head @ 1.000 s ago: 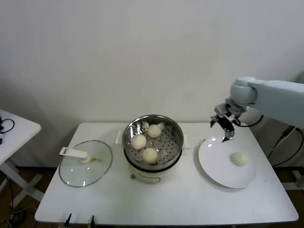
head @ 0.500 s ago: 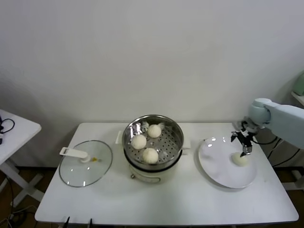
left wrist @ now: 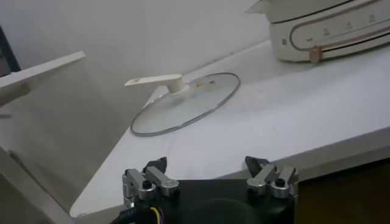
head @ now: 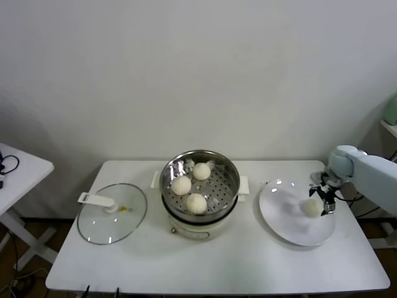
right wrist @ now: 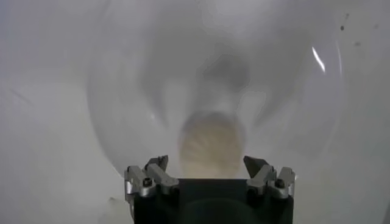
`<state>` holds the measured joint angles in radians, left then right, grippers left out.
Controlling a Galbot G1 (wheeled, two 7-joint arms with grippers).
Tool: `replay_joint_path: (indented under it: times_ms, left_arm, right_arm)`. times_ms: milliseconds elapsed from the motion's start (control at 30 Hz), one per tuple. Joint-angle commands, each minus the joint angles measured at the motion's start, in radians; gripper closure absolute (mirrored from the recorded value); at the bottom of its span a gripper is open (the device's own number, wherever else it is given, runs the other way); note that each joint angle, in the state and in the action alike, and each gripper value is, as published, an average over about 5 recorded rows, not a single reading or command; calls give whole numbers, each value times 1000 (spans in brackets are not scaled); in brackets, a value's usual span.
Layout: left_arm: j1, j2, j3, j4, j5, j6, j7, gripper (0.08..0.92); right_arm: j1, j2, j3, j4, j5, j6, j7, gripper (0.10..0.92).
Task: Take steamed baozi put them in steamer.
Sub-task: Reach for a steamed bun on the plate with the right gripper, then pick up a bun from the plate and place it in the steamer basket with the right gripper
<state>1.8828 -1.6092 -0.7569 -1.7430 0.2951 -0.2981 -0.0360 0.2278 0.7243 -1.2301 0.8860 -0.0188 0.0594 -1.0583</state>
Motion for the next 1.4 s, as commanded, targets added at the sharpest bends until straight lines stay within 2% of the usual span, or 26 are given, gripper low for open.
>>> replay_joint_path:
  times_ms: [33, 200, 400, 533, 767, 967, 1167, 1400]
  left_arm:
    - [0, -39, 0, 1, 3, 4, 0, 177]
    - [-2, -38, -3, -1, 2, 5, -2, 177]
    - [-2, -35, -3, -2, 0, 4, -3, 177]
    - [-2, -34, -3, -4, -1, 3, -4, 177]
    - [-3, -30, 0, -2, 0, -1, -5, 177]
    - [-9, -27, 2, 5, 0, -5, -6, 177]
    - [-12, -24, 6, 5, -1, -3, -6, 177]
    - [-13, -20, 8, 5, -1, -3, -5, 177]
  right_arm:
    - [-89, 23, 105, -84, -55, 30, 10, 203]
    - [-95, 32, 117, -87, -66, 29, 24, 220]
    - [-81, 15, 112, -47, -68, 23, 22, 347]
    - [-31, -16, 74, 9, -40, 7, 18, 370]
    - [275, -78, -192, 204, 145, -62, 5, 372]
    - [600, -72, -407, 388, 360, -152, -14, 372]
    - [717, -18, -430, 517, 540, -253, 1, 372]
    - [733, 64, -370, 624, 655, -356, 44, 372]
